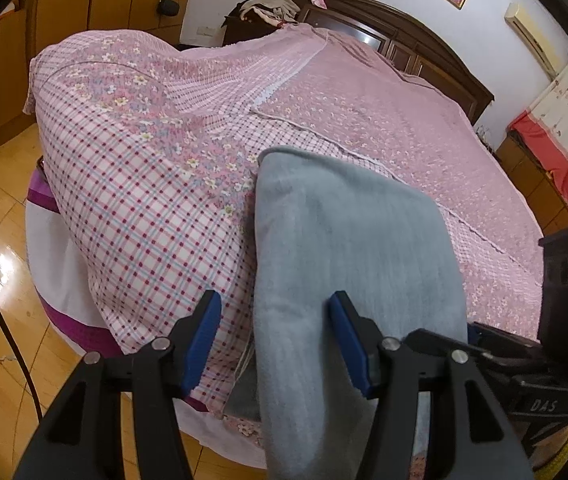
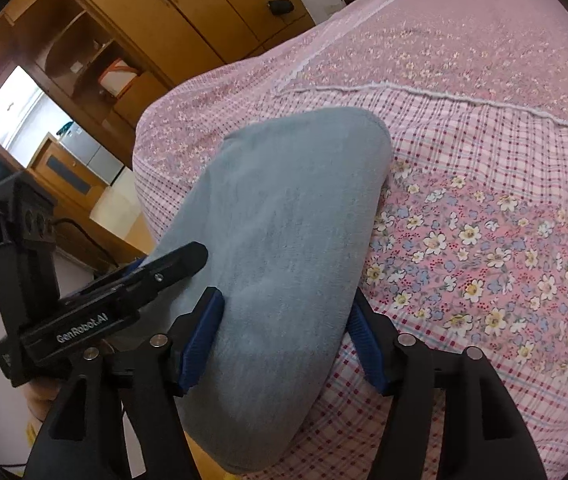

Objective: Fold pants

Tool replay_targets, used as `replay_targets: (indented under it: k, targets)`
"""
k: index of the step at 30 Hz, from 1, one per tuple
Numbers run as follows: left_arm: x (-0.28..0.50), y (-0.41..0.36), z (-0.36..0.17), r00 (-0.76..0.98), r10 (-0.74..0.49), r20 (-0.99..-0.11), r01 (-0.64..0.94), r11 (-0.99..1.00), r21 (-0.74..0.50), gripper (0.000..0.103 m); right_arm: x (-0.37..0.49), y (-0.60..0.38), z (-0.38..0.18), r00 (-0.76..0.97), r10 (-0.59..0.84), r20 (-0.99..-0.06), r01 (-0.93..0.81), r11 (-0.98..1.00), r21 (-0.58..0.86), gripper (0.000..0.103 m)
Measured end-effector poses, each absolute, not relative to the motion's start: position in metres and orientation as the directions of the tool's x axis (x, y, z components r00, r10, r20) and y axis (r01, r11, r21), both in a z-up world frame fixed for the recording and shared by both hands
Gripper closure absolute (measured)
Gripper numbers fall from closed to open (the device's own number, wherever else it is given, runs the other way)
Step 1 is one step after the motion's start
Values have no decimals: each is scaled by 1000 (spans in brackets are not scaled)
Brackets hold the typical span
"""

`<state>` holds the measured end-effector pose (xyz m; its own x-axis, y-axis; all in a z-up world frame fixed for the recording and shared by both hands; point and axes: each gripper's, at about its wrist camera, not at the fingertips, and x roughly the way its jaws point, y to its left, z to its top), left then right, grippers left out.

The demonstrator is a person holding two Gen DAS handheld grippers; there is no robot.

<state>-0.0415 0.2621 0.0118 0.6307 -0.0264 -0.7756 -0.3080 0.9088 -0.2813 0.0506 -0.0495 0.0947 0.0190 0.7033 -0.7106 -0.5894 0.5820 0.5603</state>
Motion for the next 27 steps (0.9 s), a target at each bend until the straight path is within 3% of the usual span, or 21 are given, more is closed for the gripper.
replay_targets:
  k: [11,21,22,23,27]
  targets:
    - [-42,265,5,626,-40,-779,-309,904,-295,40,55,-48,92,2,704,-710,-575,582,575,39]
    - [-39,262,1,635,-85,-768,-275,904,-328,40,53,-41,95,26,715,-699,-590,575,567,56]
    - [-39,261,0,639,-97,-763,-267,903,-337,46,53,-42,96,29,718,-695,-596,571,565,61]
    - [-39,259,1,646,-116,-754,-253,900,-355,58,52,-42,98,33,720,-693,-601,568,562,64]
    - [-42,253,5,660,-105,-744,-245,906,-346,61,50,-47,104,48,734,-678,-612,558,560,69]
